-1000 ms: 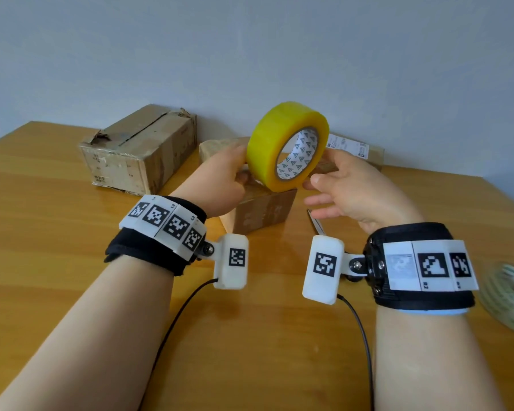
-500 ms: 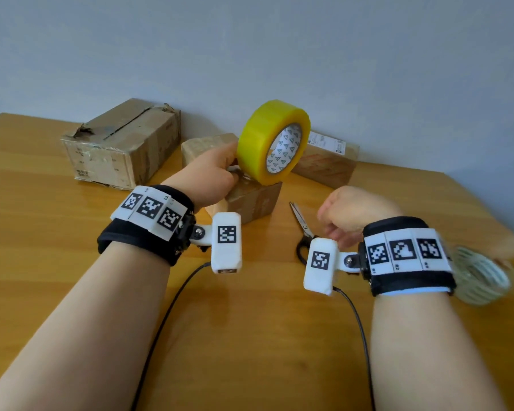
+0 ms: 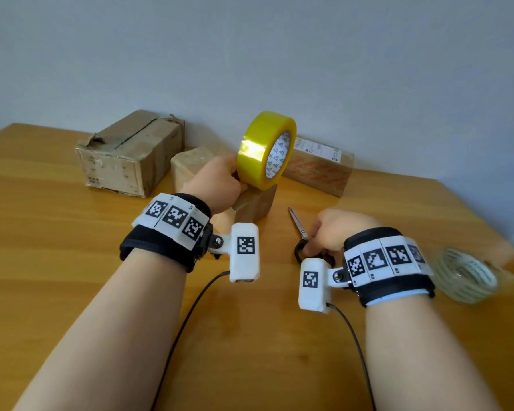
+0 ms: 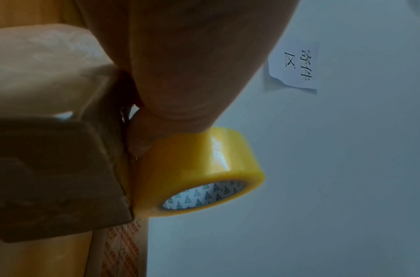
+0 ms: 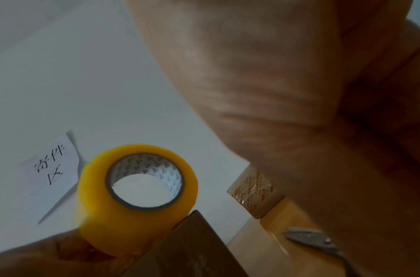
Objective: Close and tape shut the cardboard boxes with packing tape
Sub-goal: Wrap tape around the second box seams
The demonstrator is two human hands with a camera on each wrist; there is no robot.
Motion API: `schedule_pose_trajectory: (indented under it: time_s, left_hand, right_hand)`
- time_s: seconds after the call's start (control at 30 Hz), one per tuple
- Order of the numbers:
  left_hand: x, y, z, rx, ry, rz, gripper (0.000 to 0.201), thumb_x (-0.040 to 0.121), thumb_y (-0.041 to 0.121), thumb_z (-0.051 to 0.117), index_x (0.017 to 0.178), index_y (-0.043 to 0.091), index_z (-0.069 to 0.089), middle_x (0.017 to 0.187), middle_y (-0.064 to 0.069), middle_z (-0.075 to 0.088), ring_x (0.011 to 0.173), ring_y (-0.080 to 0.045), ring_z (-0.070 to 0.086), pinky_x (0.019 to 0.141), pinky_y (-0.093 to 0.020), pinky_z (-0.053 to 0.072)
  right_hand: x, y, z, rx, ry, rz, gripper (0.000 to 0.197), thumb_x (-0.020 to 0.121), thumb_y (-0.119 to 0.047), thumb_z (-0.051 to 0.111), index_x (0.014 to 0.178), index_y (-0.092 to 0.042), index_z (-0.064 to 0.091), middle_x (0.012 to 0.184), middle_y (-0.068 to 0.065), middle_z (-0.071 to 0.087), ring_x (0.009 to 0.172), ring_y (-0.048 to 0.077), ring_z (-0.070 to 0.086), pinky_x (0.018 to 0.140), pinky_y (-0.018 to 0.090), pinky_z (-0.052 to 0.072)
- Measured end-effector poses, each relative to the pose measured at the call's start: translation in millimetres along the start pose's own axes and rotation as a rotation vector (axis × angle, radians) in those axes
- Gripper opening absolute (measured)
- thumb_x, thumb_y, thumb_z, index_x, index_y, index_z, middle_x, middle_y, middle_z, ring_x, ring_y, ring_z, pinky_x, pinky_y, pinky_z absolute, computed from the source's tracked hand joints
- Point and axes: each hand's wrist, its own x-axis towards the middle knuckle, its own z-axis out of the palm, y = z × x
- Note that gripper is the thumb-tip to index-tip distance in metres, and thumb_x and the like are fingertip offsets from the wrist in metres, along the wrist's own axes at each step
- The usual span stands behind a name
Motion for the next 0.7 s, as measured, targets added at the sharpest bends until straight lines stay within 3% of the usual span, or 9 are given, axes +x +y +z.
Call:
schedule_pose_trajectory:
  time_s: [0.1, 0.23, 0.33, 0.43, 0.5, 0.6, 0.7]
  left_hand:
    - [1, 0, -6, 0.020, -0.055, -0.019, 0.033, 0.091, 0.006, 0.060, 0.120, 0.021, 0.065, 0.110, 0.000, 0.071, 0.104, -0.016, 0.063, 0.085, -0.028, 0.047]
    - [4, -4, -21, -0.195, -0.191, -0.042, 0.047, 0.091, 0.005, 0.066, 0.132, 0.025, 0.058, 0.111, 0.005, 0.073, 0.104, -0.013, 0.069, 0.098, -0.040, 0.053]
    - [7, -4, -25, -0.154, -0.182, 0.007, 0.047, 0.092, 0.008, 0.066, 0.134, 0.027, 0.057, 0.111, 0.008, 0.073, 0.103, -0.008, 0.069, 0.096, -0.035, 0.053]
    - [7, -4, -25, -0.052, -0.144, 0.056, 0.043, 0.092, 0.015, 0.068, 0.130, 0.032, 0.059, 0.109, 0.011, 0.071, 0.101, -0.003, 0.066, 0.091, -0.027, 0.052]
    - [7, -4, -24, -0.066, -0.127, 0.070, 0.041, 0.091, 0.016, 0.068, 0.128, 0.033, 0.060, 0.109, 0.012, 0.071, 0.101, -0.003, 0.066, 0.091, -0.030, 0.054]
    - [8, -3, -22, -0.088, -0.086, 0.075, 0.039, 0.091, 0.015, 0.068, 0.126, 0.030, 0.061, 0.109, 0.012, 0.070, 0.097, -0.006, 0.068, 0.089, -0.035, 0.057]
    - [9, -1, -19, -0.109, -0.068, 0.075, 0.038, 0.090, 0.011, 0.068, 0.124, 0.026, 0.063, 0.108, 0.010, 0.071, 0.097, -0.007, 0.067, 0.088, -0.034, 0.057]
  right_hand:
    - [4, -1, 1, -0.024, -0.003, 0.010, 0.039, 0.087, -0.029, 0.080, 0.120, -0.010, 0.068, 0.105, 0.008, 0.071, 0.095, 0.028, 0.071, 0.091, 0.045, 0.060]
    - [4, 15, -4, 0.136, 0.051, 0.005, 0.025, 0.089, -0.020, 0.072, 0.113, -0.014, 0.070, 0.098, 0.007, 0.073, 0.084, 0.026, 0.076, 0.085, 0.045, 0.063]
    - [-9, 30, -16, 0.330, 0.059, -0.122, 0.031, 0.089, -0.020, 0.074, 0.116, -0.028, 0.061, 0.095, 0.002, 0.075, 0.074, 0.020, 0.076, 0.076, 0.040, 0.062]
    - [-24, 40, -30, 0.370, 0.033, -0.224, 0.039, 0.080, -0.028, 0.086, 0.111, -0.034, 0.063, 0.079, -0.002, 0.076, 0.067, 0.013, 0.070, 0.061, 0.029, 0.050]
    - [-33, 44, -37, 0.358, 0.050, -0.254, 0.046, 0.069, -0.039, 0.090, 0.107, -0.034, 0.066, 0.079, -0.003, 0.073, 0.065, 0.011, 0.066, 0.060, 0.028, 0.047]
    - [-44, 46, -43, 0.377, 0.062, -0.327, 0.064, 0.041, -0.064, 0.087, 0.098, -0.042, 0.067, 0.081, -0.006, 0.074, 0.065, 0.009, 0.067, 0.069, 0.035, 0.049]
    - [-46, 43, -46, 0.403, 0.063, -0.389, 0.067, 0.034, -0.071, 0.089, 0.094, -0.053, 0.064, 0.085, -0.011, 0.074, 0.070, 0.009, 0.070, 0.081, 0.042, 0.053]
